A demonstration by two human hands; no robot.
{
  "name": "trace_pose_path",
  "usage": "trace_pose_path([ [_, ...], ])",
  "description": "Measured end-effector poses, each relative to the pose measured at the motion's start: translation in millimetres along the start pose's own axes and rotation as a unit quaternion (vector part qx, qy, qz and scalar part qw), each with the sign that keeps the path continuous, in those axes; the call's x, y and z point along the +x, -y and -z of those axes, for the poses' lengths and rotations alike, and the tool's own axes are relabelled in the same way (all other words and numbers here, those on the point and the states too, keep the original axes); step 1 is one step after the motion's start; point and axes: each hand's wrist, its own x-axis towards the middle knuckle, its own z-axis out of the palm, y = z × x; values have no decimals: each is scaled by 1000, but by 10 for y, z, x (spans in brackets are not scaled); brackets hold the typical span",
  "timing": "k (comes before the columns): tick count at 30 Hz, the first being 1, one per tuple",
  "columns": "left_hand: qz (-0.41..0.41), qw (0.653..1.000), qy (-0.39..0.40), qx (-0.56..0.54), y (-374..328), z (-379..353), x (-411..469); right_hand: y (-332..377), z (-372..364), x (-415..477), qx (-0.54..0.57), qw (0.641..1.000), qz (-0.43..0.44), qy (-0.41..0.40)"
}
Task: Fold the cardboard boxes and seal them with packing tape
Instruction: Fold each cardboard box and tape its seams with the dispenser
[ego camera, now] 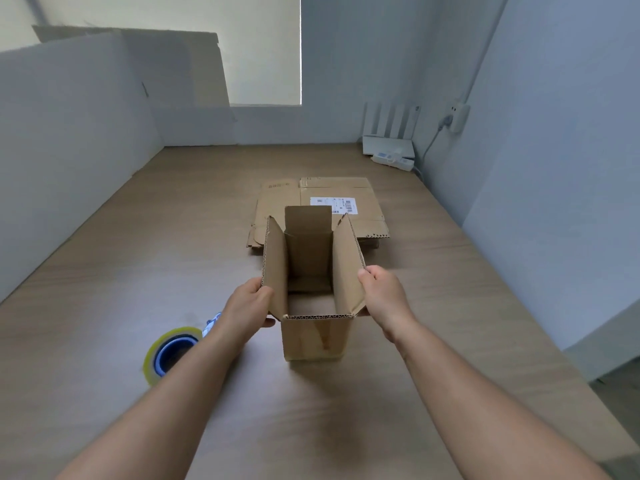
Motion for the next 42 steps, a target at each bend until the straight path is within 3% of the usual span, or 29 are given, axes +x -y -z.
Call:
trace_pose_path([
  [7, 44, 990, -95, -97, 50, -167, -489, -63, 283, -104, 65, 996, 31, 45],
  [14, 17, 957, -224, -186, 29, -592, -1187, -298, 662, -238, 108, 984, 103, 93],
  [21, 11, 931, -356, -79, 138, -834, -1957, -296, 675, -679, 98, 948, 212, 219],
  [28, 44, 863, -502, 36, 375, -773, -2741, -130, 377, -1217, 76, 903, 298, 300],
  [42, 120, 804, -582, -31, 1092, -228, -4226, 129, -537, -2594, 47, 814, 350, 462],
])
